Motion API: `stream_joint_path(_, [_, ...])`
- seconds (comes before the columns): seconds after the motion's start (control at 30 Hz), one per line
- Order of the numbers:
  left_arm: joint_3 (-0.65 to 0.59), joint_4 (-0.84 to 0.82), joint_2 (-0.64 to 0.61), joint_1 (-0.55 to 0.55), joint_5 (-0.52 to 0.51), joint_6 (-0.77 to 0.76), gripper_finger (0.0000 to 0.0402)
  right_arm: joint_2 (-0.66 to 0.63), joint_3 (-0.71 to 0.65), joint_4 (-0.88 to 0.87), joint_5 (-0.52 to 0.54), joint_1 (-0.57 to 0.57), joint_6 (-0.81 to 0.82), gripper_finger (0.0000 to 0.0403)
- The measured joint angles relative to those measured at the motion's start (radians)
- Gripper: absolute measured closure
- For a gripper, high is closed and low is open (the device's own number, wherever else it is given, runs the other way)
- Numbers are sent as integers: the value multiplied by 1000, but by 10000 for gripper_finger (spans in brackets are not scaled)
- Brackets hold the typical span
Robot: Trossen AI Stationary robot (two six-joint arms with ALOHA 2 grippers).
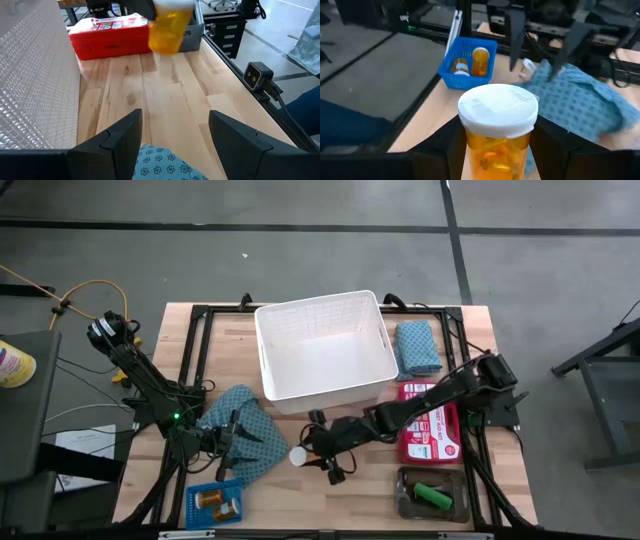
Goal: Pick & place medical supplies in basket/bin
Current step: Put the orange pill bottle into the blue bin
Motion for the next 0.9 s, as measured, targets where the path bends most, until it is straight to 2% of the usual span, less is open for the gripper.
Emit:
stream_joint_path(0.07, [0,0,0,0,0,0,179,26,-4,40,-4,6,1,229])
stream_joint_path(0.2, [0,8,0,0,0,0,179,98,-3,229,14,8,-13,229])
stream_joint_path(0.47, [0,18,0,0,0,0,179,231,-3,510,126,7,-48,229])
stream_joint_path(0.67, [0,19,0,0,0,0,179,291,-3,571,156,8,-48,229])
stream_joint_path(0.9, [0,21,0,0,0,0,179,296,-3,570,161,8,-48,229])
